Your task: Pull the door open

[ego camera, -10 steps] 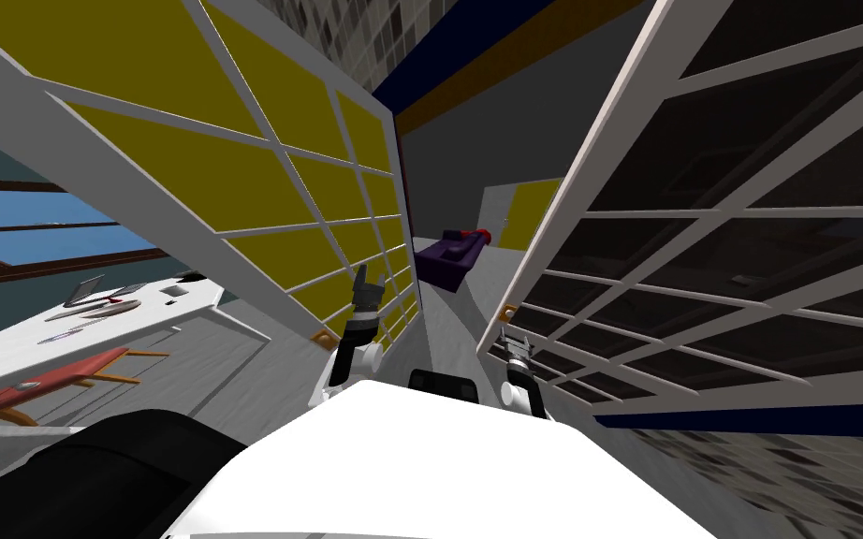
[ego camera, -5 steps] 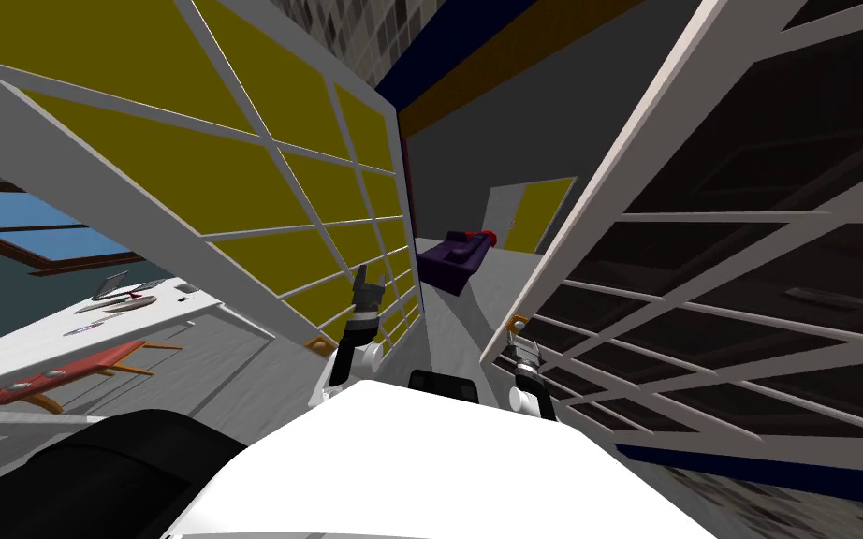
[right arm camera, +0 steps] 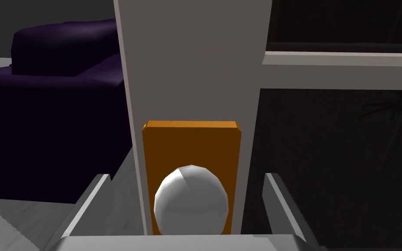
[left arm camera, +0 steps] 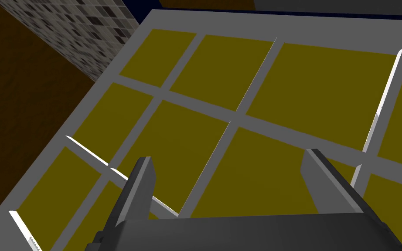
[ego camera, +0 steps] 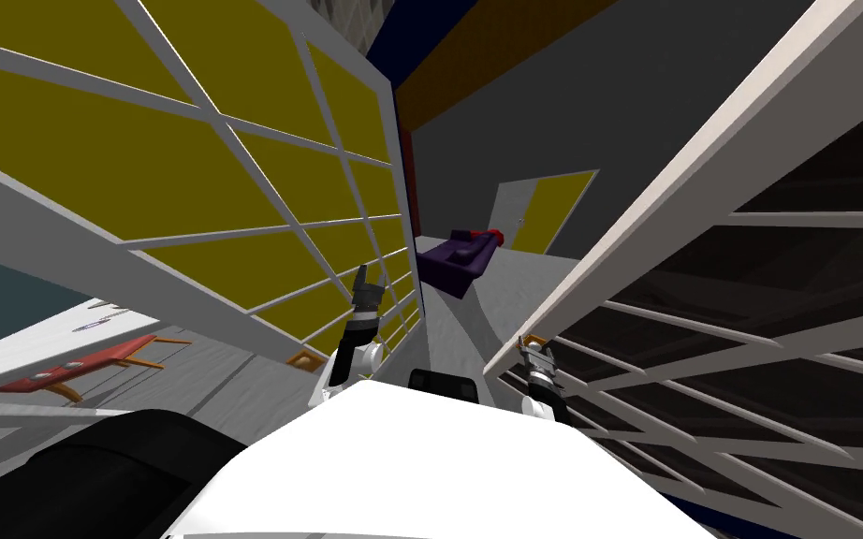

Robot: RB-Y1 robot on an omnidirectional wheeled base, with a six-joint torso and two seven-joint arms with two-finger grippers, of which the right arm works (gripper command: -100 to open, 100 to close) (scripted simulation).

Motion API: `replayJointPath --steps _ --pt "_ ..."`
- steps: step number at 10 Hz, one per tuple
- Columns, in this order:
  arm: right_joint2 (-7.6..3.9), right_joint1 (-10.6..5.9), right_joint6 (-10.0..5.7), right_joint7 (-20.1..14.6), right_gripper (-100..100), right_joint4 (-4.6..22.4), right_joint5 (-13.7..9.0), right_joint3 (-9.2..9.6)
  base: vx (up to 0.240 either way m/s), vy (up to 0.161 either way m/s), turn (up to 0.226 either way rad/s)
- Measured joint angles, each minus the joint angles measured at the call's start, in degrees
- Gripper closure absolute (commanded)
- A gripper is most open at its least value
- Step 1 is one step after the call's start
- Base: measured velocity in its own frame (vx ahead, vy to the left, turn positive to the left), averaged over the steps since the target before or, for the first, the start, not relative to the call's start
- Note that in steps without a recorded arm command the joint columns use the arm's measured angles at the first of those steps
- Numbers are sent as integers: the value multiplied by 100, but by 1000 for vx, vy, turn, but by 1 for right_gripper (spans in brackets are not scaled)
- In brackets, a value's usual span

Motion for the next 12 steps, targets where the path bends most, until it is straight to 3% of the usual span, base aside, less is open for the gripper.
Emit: replayJointPath --steps 6,12 --pt "2 -5 23 16 100 4 3 5 -28 1 11" --pt "-189 114 14 -282 100 -162 185 361 -211 -11 75"
